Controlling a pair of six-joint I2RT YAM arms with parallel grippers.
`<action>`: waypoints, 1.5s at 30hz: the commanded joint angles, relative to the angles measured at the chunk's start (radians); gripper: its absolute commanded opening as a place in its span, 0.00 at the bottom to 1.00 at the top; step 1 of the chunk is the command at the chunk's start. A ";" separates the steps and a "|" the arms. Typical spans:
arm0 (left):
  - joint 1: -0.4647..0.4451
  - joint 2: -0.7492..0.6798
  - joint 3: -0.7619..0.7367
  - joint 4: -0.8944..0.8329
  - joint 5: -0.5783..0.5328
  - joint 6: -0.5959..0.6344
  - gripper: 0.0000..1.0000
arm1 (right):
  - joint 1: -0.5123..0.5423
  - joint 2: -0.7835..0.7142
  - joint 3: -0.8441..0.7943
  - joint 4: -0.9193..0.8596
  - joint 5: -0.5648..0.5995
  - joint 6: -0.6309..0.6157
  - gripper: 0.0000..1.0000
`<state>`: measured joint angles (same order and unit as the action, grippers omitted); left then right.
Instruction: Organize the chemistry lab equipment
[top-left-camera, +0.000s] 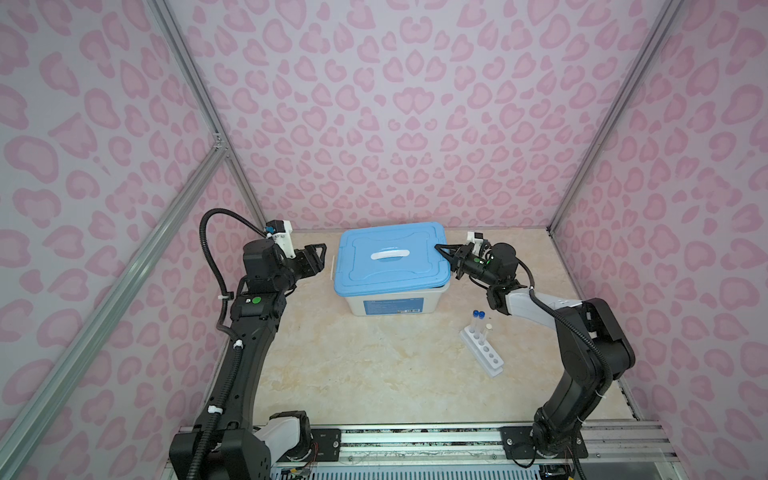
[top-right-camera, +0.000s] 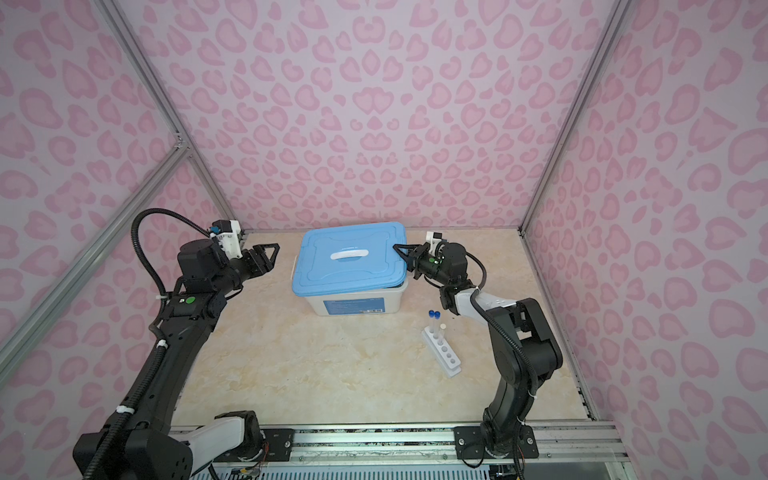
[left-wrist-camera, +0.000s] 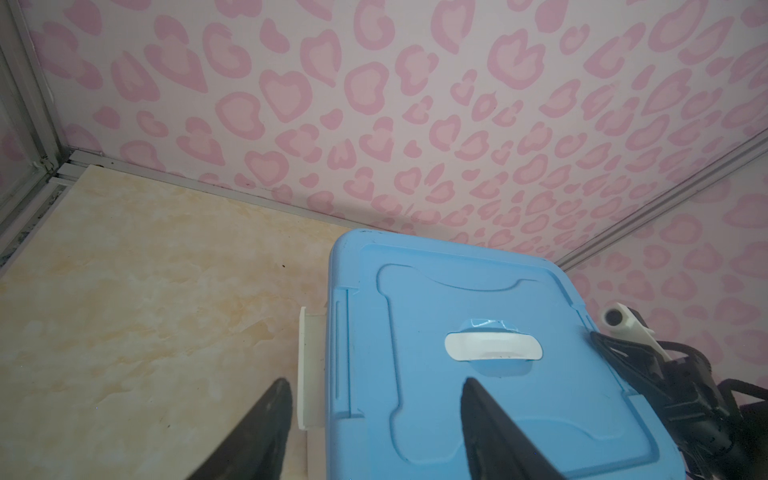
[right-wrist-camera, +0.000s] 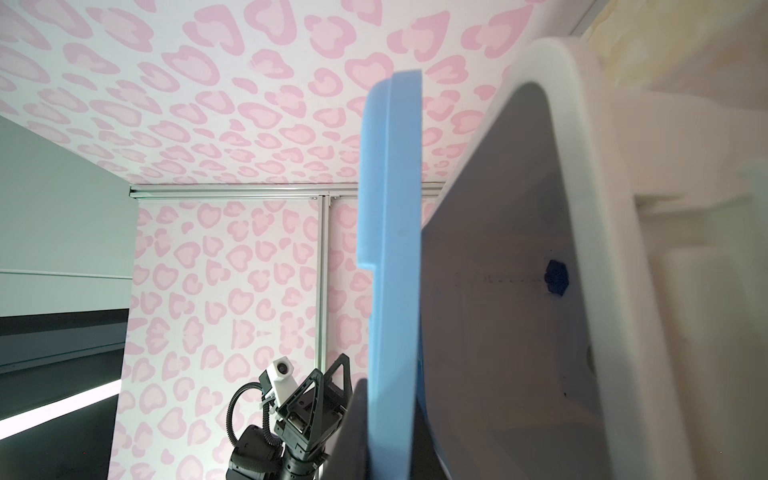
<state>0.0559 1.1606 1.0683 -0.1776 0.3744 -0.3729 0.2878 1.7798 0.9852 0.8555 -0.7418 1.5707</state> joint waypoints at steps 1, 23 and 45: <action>-0.001 -0.009 0.007 0.005 0.006 0.012 0.67 | -0.006 0.016 -0.011 0.052 0.007 -0.013 0.00; -0.001 -0.019 0.010 -0.012 -0.004 0.026 0.68 | -0.023 0.022 -0.010 0.033 -0.002 -0.033 0.06; -0.001 -0.030 0.036 -0.041 -0.020 0.051 0.68 | -0.052 -0.008 0.040 -0.141 -0.034 -0.154 0.28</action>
<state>0.0559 1.1423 1.0916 -0.2161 0.3656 -0.3416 0.2371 1.7725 1.0214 0.7162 -0.7631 1.4464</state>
